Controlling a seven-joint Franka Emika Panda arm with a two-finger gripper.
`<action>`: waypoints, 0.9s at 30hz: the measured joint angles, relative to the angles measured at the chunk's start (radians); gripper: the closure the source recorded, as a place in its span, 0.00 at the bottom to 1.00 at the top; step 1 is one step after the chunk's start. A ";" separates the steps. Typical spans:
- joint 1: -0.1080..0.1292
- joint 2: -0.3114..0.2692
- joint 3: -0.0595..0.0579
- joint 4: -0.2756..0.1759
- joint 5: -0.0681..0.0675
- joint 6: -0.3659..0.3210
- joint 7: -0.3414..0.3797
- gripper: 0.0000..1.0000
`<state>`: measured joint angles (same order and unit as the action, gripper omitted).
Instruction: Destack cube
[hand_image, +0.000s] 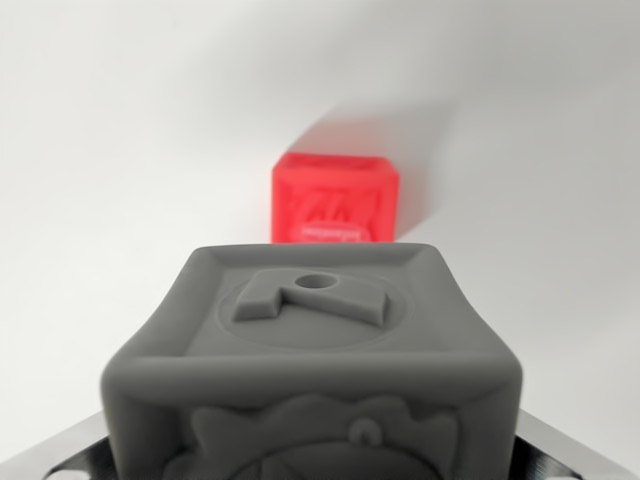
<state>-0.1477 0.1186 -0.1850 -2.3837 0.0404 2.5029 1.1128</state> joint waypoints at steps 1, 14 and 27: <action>0.000 -0.008 0.000 0.001 -0.002 -0.008 0.002 1.00; 0.013 -0.043 0.008 -0.004 -0.014 -0.045 0.027 1.00; 0.043 -0.043 0.021 -0.028 -0.015 -0.021 0.060 1.00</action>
<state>-0.1049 0.0756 -0.1639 -2.4117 0.0257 2.4821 1.1727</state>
